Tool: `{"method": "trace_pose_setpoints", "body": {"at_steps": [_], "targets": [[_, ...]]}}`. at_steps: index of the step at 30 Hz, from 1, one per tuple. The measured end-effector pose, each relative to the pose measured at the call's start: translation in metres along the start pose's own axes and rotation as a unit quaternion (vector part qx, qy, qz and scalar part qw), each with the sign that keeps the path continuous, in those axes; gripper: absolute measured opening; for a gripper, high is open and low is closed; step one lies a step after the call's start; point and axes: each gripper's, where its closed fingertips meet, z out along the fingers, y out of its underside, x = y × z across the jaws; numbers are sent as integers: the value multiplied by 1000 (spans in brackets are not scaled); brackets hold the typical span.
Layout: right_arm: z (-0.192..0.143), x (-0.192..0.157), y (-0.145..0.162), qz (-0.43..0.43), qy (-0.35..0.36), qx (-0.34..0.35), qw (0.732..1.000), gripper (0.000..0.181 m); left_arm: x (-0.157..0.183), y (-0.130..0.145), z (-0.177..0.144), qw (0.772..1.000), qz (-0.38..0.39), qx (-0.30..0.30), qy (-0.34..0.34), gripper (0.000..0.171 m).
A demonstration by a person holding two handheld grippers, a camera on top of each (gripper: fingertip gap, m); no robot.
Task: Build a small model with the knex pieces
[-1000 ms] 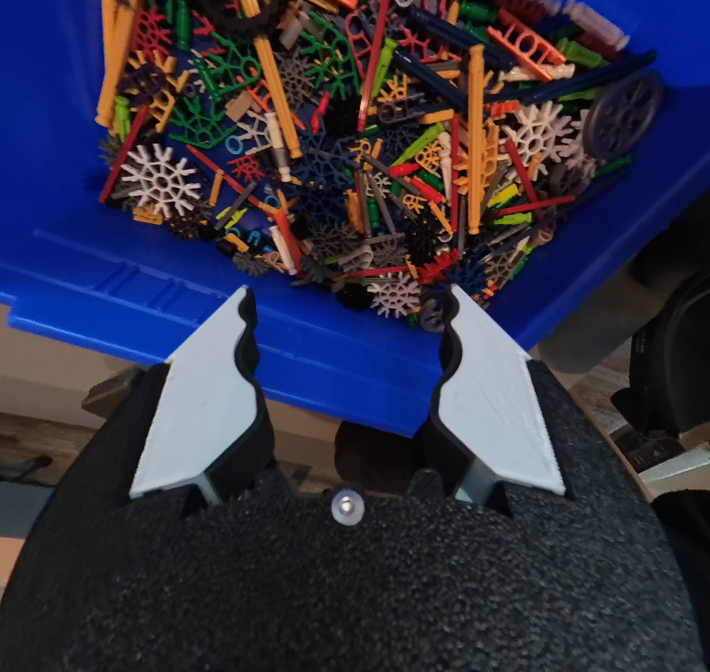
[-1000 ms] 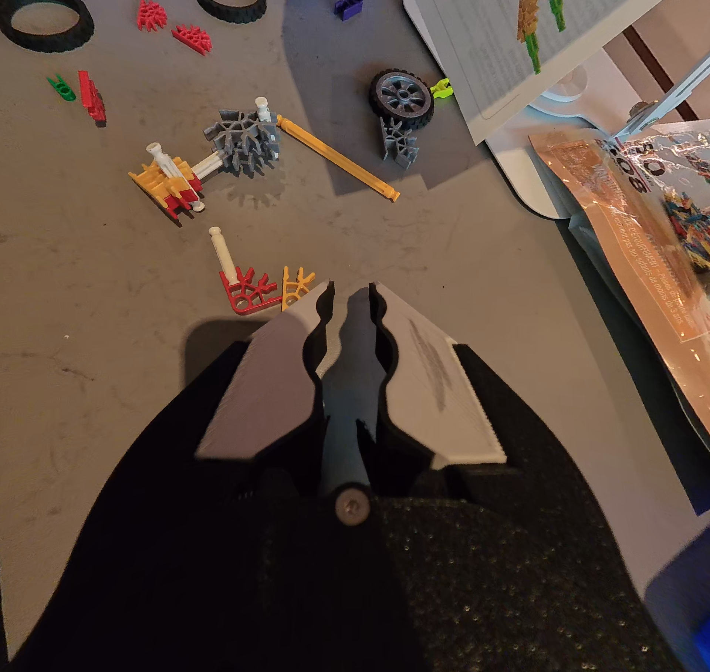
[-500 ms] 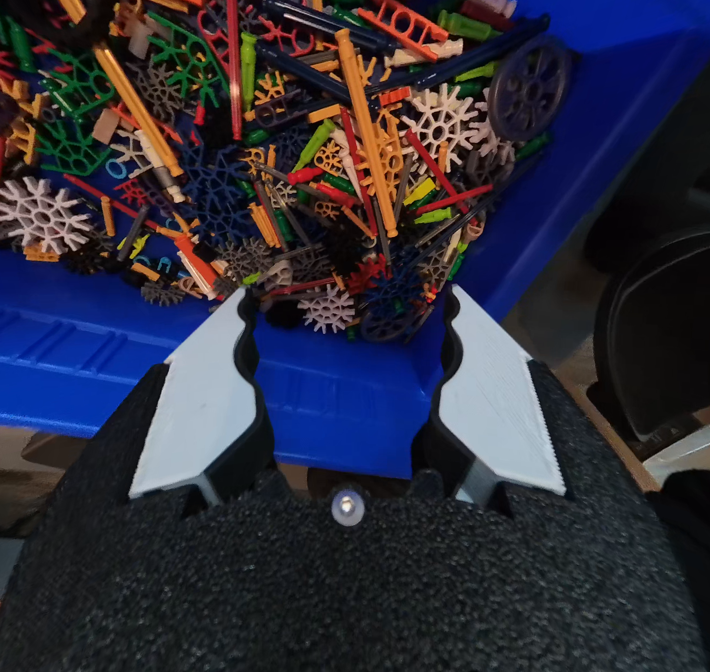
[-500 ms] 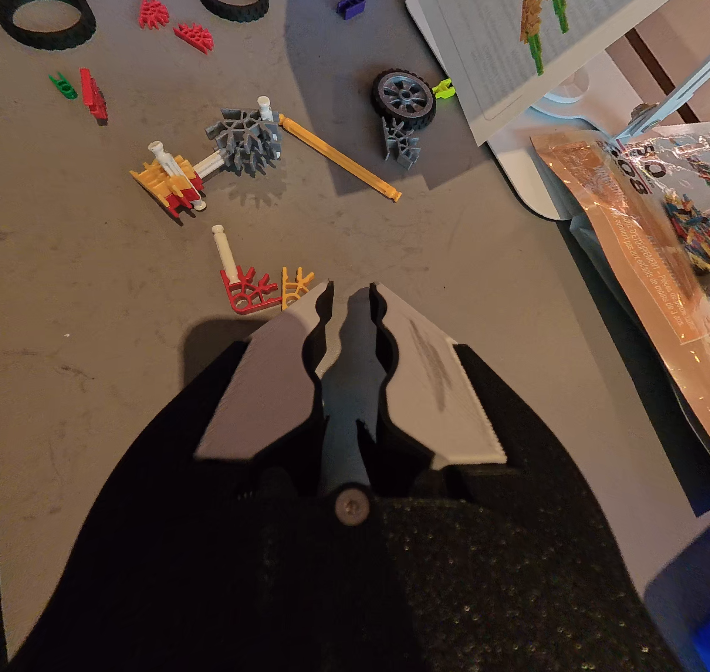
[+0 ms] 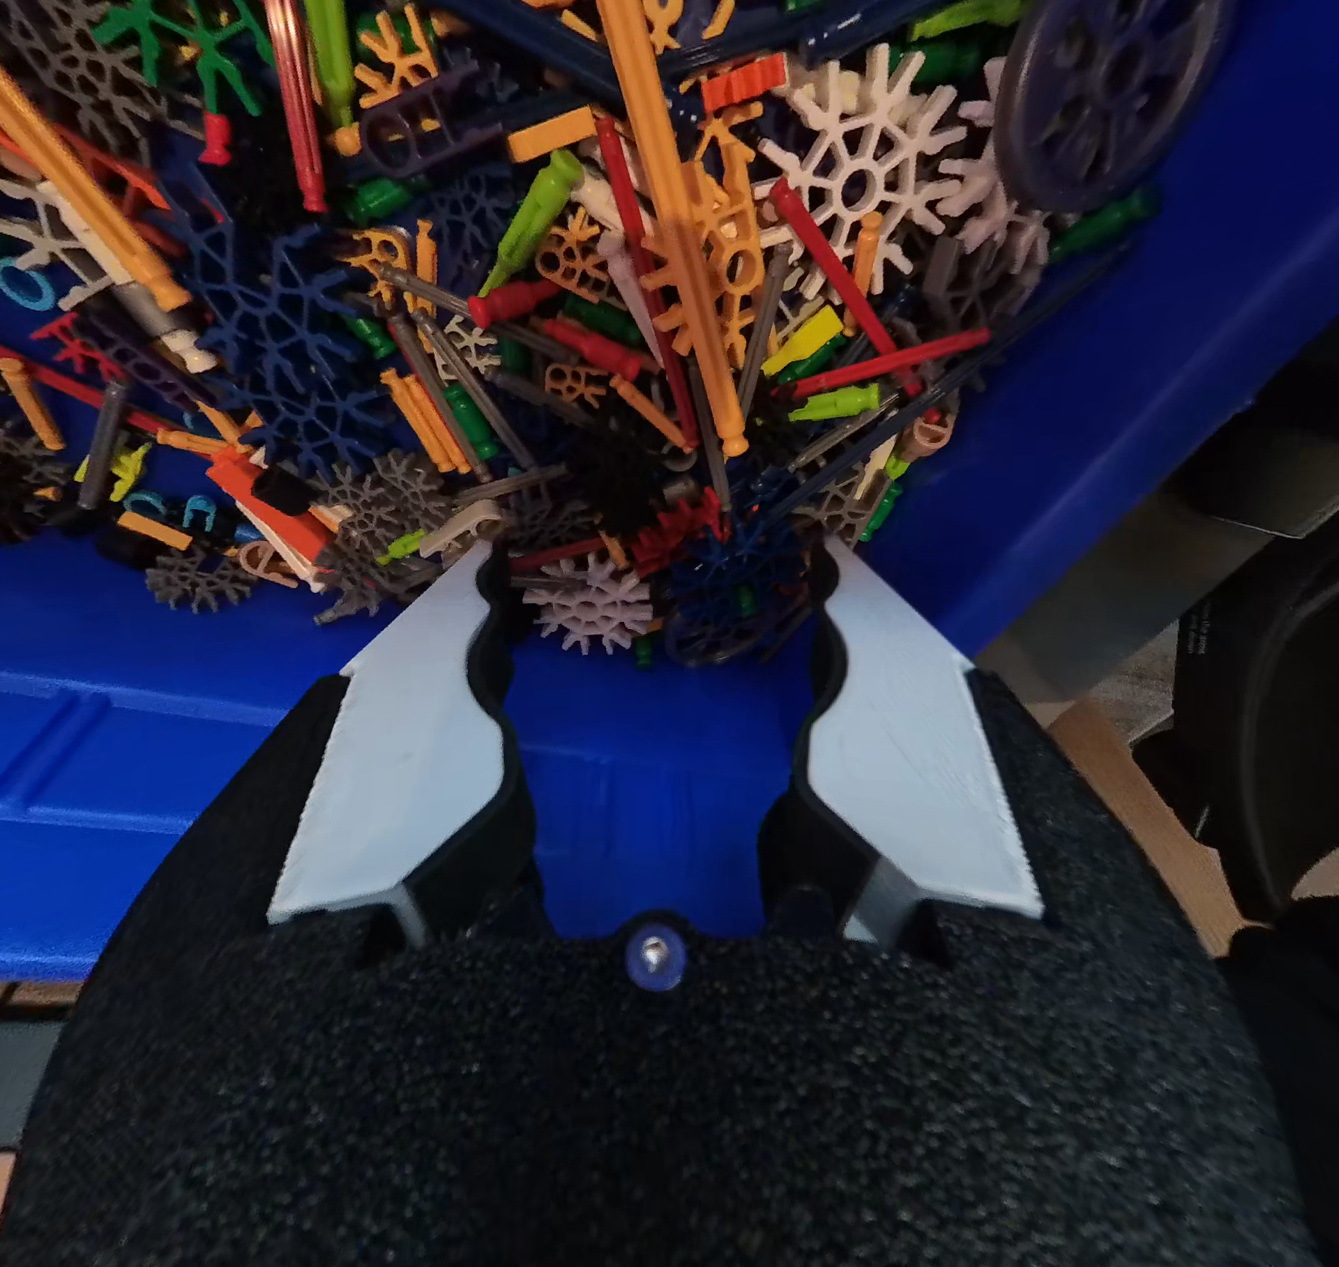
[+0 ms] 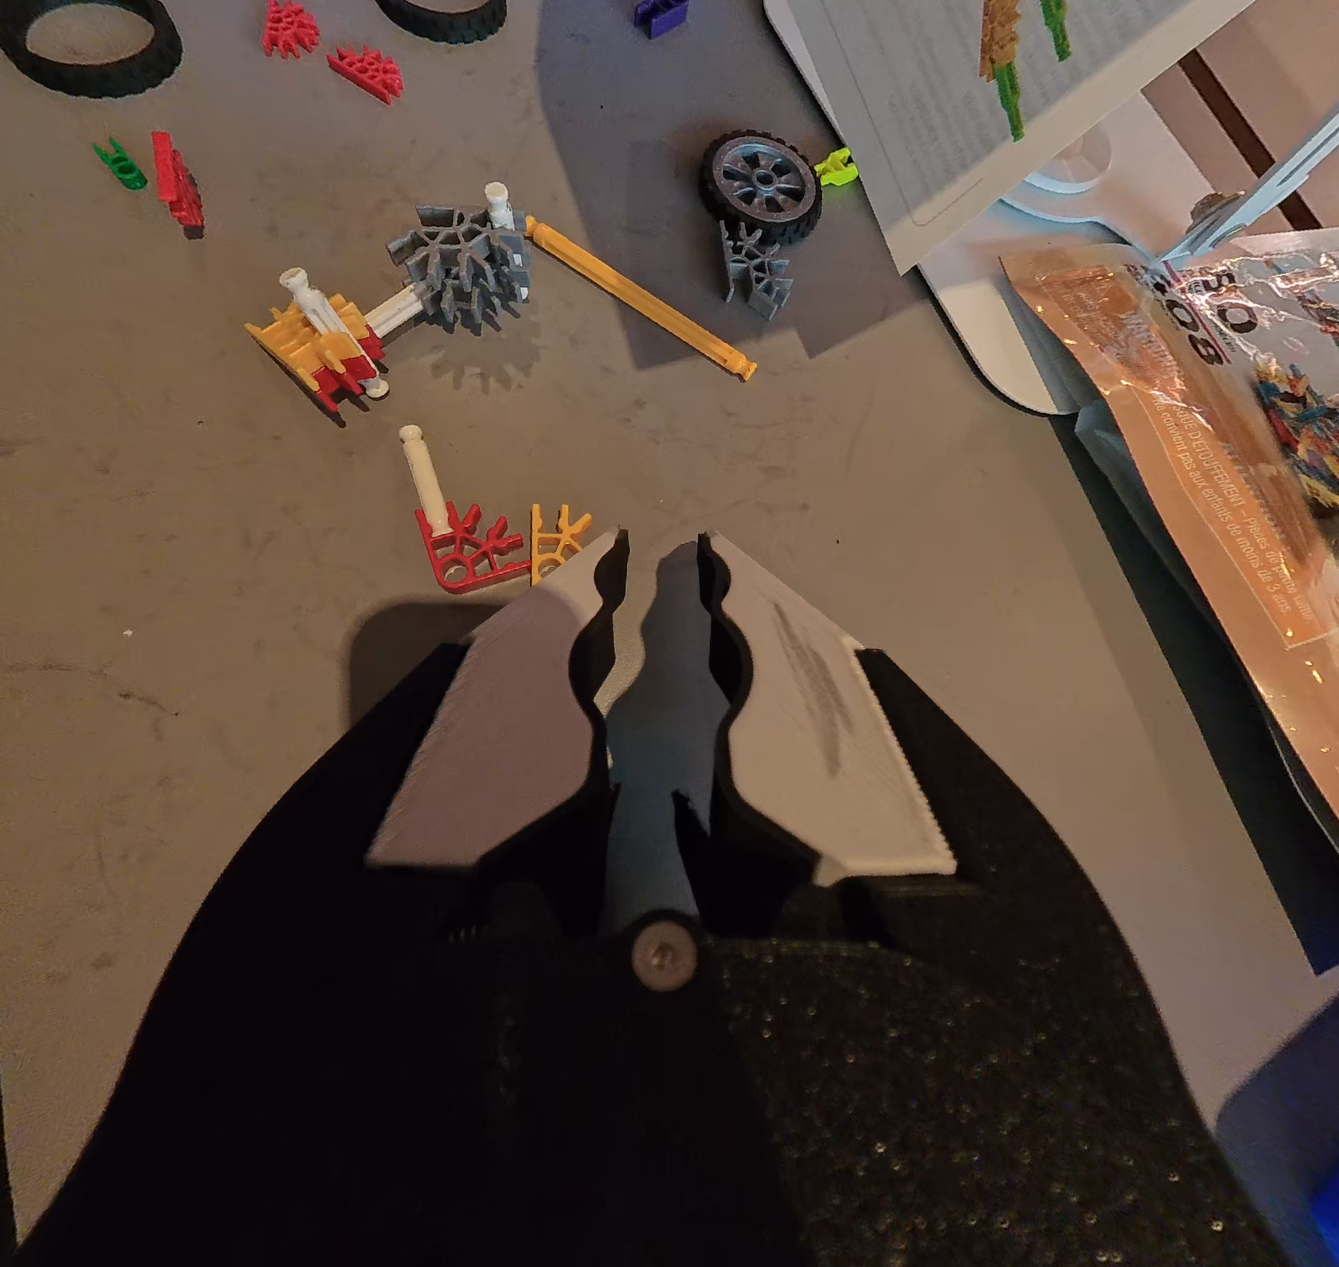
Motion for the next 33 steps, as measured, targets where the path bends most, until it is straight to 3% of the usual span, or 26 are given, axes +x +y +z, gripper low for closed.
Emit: {"method": "trace_pose_setpoints", "body": {"at_steps": [23,33], "targets": [[0,0,0,0,-1,1,1000,18,-20,1,-5,999,-8,1,-36,20],[0,0,0,0,-1,1,1000,18,-27,2,-10,999,-12,7,-48,12]]}}
